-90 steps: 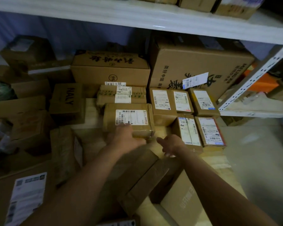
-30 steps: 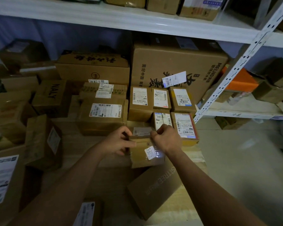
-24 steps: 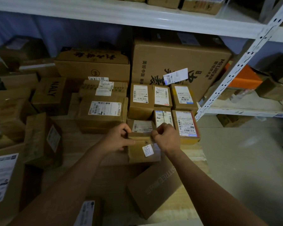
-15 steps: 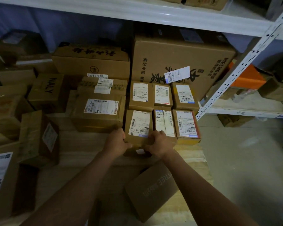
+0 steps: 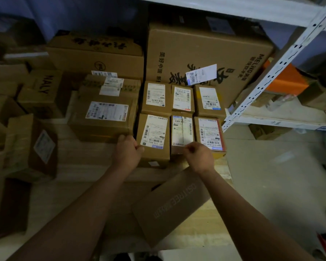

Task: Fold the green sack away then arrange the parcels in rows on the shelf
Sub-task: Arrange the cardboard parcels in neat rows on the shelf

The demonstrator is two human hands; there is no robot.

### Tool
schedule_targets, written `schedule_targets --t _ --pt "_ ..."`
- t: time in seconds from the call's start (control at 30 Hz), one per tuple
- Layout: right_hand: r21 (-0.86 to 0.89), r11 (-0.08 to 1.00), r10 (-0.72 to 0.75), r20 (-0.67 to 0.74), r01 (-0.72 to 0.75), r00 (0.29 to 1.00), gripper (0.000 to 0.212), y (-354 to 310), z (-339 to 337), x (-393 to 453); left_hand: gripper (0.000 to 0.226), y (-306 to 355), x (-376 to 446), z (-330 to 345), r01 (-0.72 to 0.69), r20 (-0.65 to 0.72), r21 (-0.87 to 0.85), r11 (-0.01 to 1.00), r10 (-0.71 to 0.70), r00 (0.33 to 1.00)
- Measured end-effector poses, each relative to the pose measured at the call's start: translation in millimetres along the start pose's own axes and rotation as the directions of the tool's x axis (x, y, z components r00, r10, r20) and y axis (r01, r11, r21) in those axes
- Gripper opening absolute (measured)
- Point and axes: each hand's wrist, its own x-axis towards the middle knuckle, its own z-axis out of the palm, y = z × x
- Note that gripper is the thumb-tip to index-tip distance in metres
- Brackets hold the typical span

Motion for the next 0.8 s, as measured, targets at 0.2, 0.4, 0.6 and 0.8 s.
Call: schedule_targets --t 0.2,0.4,0.6,0.8 --pt "-0.067 0.954 0.299 0.223 -0.292 0.928 0.067 24 -14 -20 0.039 1 -29 -6 -0.013 0.456 0.13 0.991 -0.048 0.889" --pt "-0.087 0.858 0.495 0.402 -0.506 0.77 0.09 18 -11 -47 0.061 -8 -69 -11 0.204 0.718 0.252 0.946 -0.325 0.616" --pt "0.089 0.748 0.554 0.462 -0.657 0.693 0.093 29 -8 -50 0.03 -28 -86 -19 0.447 0.737 -0.016 0.894 -0.292 0.61" --pt "0.357 0.775 0.327 0.479 -0.522 0.814 0.049 40 -26 -42 0.09 -30 -81 -34 0.46 0.658 -0.149 0.875 -0.259 0.707"
